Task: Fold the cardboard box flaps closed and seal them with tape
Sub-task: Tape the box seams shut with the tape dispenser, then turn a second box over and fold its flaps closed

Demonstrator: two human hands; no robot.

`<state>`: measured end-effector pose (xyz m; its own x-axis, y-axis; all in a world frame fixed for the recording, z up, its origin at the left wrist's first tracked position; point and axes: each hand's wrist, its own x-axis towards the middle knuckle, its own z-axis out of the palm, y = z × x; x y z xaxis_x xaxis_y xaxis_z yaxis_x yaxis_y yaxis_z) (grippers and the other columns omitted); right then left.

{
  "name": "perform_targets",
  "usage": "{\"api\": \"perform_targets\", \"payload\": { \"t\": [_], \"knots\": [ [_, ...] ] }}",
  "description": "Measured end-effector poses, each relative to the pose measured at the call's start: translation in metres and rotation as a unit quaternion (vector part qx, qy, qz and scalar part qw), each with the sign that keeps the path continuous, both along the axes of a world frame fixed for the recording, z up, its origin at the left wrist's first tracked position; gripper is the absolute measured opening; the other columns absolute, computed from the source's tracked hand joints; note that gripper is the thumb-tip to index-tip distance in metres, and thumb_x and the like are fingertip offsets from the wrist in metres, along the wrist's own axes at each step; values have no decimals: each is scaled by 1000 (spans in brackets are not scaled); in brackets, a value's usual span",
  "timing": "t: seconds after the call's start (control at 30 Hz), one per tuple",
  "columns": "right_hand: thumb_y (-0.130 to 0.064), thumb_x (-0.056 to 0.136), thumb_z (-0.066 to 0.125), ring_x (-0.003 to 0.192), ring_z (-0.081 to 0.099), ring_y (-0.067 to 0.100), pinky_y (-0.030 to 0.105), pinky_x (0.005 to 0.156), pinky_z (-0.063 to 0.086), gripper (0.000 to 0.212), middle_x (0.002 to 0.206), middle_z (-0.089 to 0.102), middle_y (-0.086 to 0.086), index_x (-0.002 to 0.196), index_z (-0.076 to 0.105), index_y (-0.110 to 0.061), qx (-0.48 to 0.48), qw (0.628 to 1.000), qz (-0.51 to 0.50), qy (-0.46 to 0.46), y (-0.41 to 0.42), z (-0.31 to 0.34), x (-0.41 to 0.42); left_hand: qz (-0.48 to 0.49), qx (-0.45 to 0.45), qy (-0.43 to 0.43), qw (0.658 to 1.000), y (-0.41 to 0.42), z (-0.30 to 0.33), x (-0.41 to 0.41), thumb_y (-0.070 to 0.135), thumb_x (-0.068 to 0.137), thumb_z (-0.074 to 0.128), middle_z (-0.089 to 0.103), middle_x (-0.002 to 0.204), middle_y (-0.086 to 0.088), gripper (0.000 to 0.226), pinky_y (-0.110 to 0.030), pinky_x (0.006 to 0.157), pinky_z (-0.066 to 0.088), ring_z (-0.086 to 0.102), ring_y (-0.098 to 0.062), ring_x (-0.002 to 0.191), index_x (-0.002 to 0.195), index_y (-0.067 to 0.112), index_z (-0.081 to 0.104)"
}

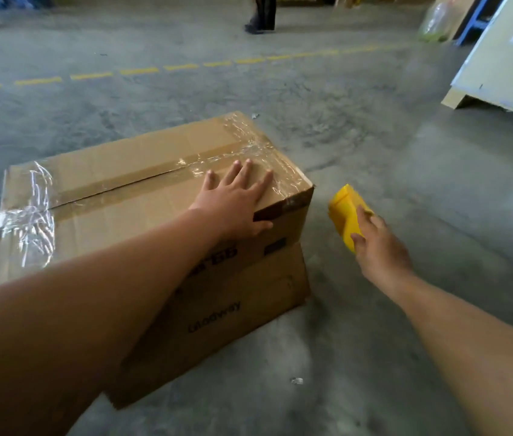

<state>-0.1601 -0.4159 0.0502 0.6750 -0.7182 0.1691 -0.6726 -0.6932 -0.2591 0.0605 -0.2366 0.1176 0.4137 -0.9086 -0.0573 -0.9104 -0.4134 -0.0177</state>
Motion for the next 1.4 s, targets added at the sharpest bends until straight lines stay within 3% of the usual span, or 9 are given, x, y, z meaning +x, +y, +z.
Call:
{"api": "perform_targets", "payload": {
  "t": [0.3,0.43,0.67,0.8,0.93,1.07,1.13,1.23,1.4],
  "knots": [
    [-18,97,43,118,53,35,42,85,47,67,141,40,10,154,8,-15,50,959,31,279,-19,-119,-48,14,-17,-18,1000,0,-5,-1,76,87,41,-18,164,-4,96,-58,120,1,-15,-24,151,153,39,-19],
    [-6,96,40,118,53,33,39,84,47,68,137,41,11,154,6,-12,55,952,43,297,-21,-134,-43,16,-29,-19,999,0,-7,-3,75,87,41,-17,165,-4,96,-57,121,1,-14,-24,151,154,39,-17],
    [-18,99,37,112,55,37,41,85,47,57,128,47,18,152,19,-9,94,962,13,257,-16,-135,-29,19,-31,-20,999,2,-10,-1,77,86,40,-16,165,-3,96,-58,120,1,-13,-23,152,154,39,-16],
    [-36,96,47,113,54,42,42,90,45,49,131,47,22,137,42,-10,111,978,-19,178,-5,-108,-13,23,-19,-18,999,2,-7,-4,77,86,39,-16,165,-5,96,-58,120,1,-13,-24,152,154,39,-16],
    [-39,99,44,129,47,30,34,104,37,49,140,52,11,140,48,-12,226,966,-49,-115,-2,-37,34,23,-37,27,999,12,1,-3,80,88,20,-11,166,0,84,-52,121,-2,-11,-19,152,156,40,-7],
    [-46,97,45,125,53,16,27,103,38,49,134,59,3,133,57,-15,195,933,3,-301,6,59,86,81,-27,42,995,59,13,27,79,88,13,-4,167,6,81,-48,122,3,-3,-15,152,157,39,1],
    [-51,95,46,125,53,14,26,103,38,53,136,57,1,137,53,-20,183,942,58,-276,12,87,111,141,-20,41,989,99,16,54,80,87,16,2,167,6,83,-50,122,9,4,-17,153,157,38,6],
    [-67,88,42,133,44,23,37,108,36,67,149,43,3,145,39,-31,137,977,135,-97,14,102,150,269,-30,51,961,167,13,92,82,82,20,10,166,3,89,-58,119,11,10,-21,152,157,35,15],
    [-80,77,44,143,26,32,44,112,26,86,159,22,4,150,19,-43,148,980,114,69,15,99,183,430,-84,173,882,242,1,115,88,74,31,-10,166,-7,94,-60,118,12,3,-40,151,155,45,11]
  ]
}}
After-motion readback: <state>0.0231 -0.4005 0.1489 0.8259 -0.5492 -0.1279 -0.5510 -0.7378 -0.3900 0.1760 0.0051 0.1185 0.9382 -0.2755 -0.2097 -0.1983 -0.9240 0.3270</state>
